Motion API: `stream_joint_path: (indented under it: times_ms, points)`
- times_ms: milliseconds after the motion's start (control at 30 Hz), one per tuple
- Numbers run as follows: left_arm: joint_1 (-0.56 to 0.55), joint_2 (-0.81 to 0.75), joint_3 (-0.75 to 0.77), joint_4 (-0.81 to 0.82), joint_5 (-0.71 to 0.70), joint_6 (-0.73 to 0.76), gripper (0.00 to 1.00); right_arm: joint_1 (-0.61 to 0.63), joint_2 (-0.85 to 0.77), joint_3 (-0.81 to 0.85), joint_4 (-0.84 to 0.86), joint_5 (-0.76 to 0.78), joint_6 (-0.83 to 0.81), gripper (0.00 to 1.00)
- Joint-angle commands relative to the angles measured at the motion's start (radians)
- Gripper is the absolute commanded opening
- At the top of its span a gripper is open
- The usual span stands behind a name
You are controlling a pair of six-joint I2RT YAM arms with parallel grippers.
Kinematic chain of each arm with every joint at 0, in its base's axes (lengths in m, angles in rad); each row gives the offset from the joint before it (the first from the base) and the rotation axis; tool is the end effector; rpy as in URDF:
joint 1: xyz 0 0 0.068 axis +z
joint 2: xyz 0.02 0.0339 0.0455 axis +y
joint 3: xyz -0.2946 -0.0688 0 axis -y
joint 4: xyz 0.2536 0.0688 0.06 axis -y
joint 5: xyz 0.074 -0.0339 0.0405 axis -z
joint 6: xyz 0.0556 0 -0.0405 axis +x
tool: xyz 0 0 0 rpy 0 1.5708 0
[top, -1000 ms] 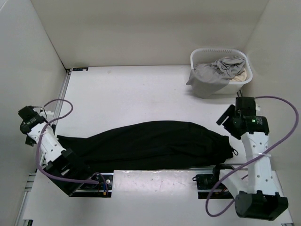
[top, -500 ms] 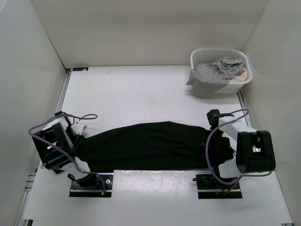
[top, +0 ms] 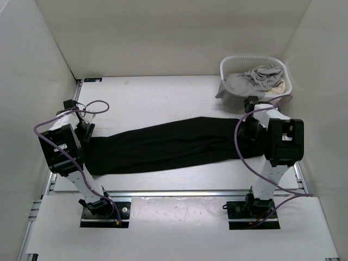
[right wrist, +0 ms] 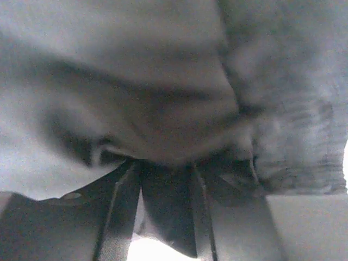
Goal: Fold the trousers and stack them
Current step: Fold the trousers
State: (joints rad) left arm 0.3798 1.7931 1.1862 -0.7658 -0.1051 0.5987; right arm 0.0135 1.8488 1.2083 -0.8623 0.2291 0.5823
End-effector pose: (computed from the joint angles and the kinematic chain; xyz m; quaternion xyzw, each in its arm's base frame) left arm 0.3256 0.1363 0.1787 0.1034 0.9883 0.0925 0.0626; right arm 0.3489 -0.0079 0.1655 0.2823 0.9519 -0.0993 0.0658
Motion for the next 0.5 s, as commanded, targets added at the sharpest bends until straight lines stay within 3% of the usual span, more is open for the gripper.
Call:
stream_joint_path:
  times_ms: [0, 100, 200, 267, 400, 467]
  points:
    - [-0.004, -0.009, 0.075, 0.020, 0.024, -0.037, 0.64, -0.009, 0.029, 0.108, 0.089, 0.023, -0.068, 0.46]
    - [-0.004, -0.050, 0.089, -0.032, 0.015, -0.024, 0.65, -0.009, -0.023, 0.119, 0.057, -0.033, -0.088, 0.52]
    - [-0.004, -0.145, 0.087, -0.148, 0.092, 0.041, 0.66, -0.009, -0.153, 0.106, 0.002, -0.053, -0.099, 0.61]
    - [-0.013, -0.251, 0.020, -0.217, 0.125, 0.093, 0.72, -0.009, -0.210, 0.096, -0.036, -0.053, -0.110, 0.67]
    - [-0.071, -0.426, -0.186, -0.328, 0.145, 0.246, 0.76, -0.063, -0.307, 0.060, -0.086, -0.063, -0.110, 0.69]
    - [-0.082, -0.478, -0.332, -0.314, 0.069, 0.295, 0.77, -0.086, -0.325, 0.034, -0.096, -0.073, -0.119, 0.69]
